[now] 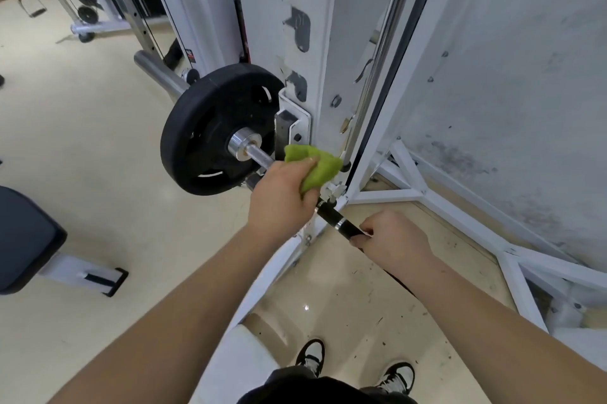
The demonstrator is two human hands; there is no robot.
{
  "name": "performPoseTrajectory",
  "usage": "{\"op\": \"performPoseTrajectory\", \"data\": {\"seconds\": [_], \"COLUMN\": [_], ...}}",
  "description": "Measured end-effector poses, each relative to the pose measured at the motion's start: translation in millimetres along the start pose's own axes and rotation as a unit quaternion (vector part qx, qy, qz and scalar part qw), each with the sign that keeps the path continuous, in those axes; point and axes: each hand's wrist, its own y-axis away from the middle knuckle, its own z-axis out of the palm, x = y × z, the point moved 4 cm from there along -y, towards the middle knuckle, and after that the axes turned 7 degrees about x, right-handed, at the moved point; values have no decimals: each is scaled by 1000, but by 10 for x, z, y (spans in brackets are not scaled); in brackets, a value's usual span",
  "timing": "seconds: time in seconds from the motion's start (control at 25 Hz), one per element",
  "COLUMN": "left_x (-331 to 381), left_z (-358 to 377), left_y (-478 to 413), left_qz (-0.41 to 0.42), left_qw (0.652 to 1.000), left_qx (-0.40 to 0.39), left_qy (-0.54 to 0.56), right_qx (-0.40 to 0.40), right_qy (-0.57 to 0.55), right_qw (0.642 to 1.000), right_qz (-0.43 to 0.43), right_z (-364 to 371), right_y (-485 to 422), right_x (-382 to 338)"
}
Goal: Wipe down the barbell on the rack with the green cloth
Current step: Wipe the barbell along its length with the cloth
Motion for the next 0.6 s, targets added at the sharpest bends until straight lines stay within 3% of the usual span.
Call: {"op": "performPoseTrajectory", "data": {"seconds": [0.08, 0.16, 0.24, 0.32, 0.4, 0.48, 0.6], "left_x": [-109, -33, 265, 625, 762, 503, 173], "left_z": [267, 428, 571, 775, 890, 818, 625], "left_y": [-125, -234, -246, 22, 314, 178, -137], "left_qz": [80, 64, 56, 133, 201, 174, 132], "left_qw": [979, 951, 931, 925, 921, 931, 956], "left_qx": [-100, -179, -250, -290, -303, -288, -181], "left_qy": [-158, -245, -259, -207, -140, -139, -192], "right_qx": [0, -21, -28, -31, -32, -28, -37], "right_qy": [26, 45, 37, 23, 13, 8, -3], "right_qw": [1000, 999, 998, 998, 996, 996, 993], "right_qz": [6, 15, 40, 59, 77, 87, 110], "right_z": [-14, 5, 4, 10, -26, -68, -92], "right_y": [61, 168, 299, 402, 478, 534, 577], "right_x": [147, 288, 431, 564, 712, 810, 859]}}
